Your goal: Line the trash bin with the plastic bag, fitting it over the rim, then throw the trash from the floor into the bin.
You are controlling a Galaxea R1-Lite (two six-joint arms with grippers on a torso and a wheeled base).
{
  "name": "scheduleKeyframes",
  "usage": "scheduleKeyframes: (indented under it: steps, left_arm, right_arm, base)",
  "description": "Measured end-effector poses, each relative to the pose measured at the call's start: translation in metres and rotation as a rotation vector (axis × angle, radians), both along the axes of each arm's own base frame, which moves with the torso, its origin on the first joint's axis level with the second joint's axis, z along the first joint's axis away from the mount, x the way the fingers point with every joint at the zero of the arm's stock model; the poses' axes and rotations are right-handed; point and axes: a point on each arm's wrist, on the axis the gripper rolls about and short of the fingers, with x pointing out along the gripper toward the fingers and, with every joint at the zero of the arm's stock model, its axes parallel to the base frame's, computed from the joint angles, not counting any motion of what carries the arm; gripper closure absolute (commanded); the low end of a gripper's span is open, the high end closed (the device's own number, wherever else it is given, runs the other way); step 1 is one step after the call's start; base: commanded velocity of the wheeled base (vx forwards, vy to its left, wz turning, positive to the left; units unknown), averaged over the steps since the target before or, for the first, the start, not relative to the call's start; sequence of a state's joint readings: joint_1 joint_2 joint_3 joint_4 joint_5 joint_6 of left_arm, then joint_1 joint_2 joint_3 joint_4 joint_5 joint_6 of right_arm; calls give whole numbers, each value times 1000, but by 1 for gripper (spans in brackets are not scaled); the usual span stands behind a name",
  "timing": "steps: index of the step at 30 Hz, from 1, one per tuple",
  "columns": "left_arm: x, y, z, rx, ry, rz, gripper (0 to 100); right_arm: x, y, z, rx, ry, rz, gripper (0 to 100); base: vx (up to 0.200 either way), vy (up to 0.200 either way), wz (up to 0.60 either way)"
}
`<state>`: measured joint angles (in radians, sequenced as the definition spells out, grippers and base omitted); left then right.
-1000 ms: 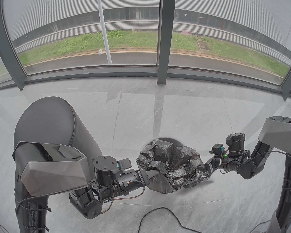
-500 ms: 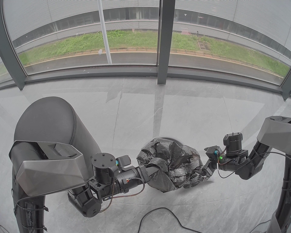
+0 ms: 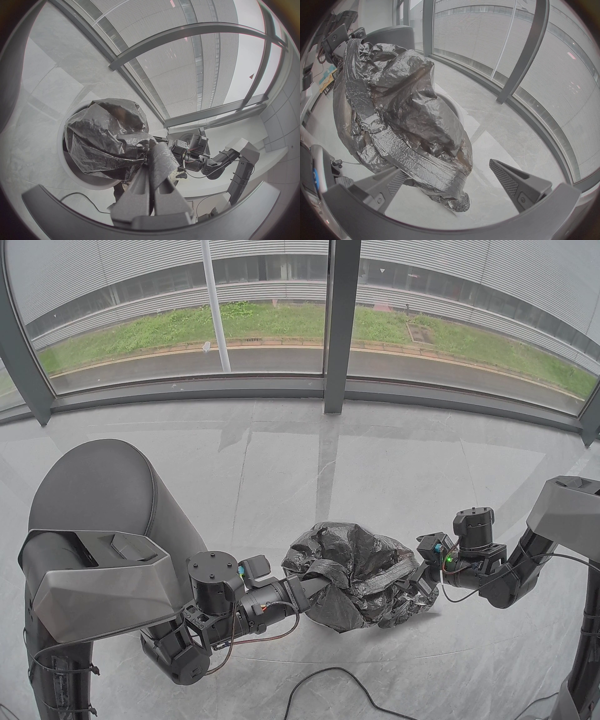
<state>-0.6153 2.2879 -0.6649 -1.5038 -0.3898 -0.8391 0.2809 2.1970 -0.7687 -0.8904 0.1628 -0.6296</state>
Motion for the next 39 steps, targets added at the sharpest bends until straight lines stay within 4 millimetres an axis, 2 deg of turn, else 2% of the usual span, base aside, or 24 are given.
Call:
scheduleKeyframes:
  steps: [13, 14, 24, 31, 39]
  left_arm:
    - [2, 0, 0, -3, -2, 1, 100]
    - [2, 0, 0, -2, -2, 1, 100]
    - [4, 2, -3, 1, 4, 9, 100]
    - [9, 6, -8, 5, 8, 27, 100]
    - [20, 15, -19, 20, 30, 62, 100]
  right_arm:
    - [-1, 25, 12, 30, -45, 65, 0]
    - [0, 26, 13, 34, -45, 63, 100]
    - [-2, 26, 12, 57, -29, 53, 100]
    - [-12, 22, 13, 58, -6, 69, 100]
    - [-26, 20, 27, 126, 14, 184, 100]
  base:
    - [0, 0, 0]
    - [0, 0, 0]
    - [0, 0, 0]
    - [0, 0, 0]
    - [0, 0, 0]
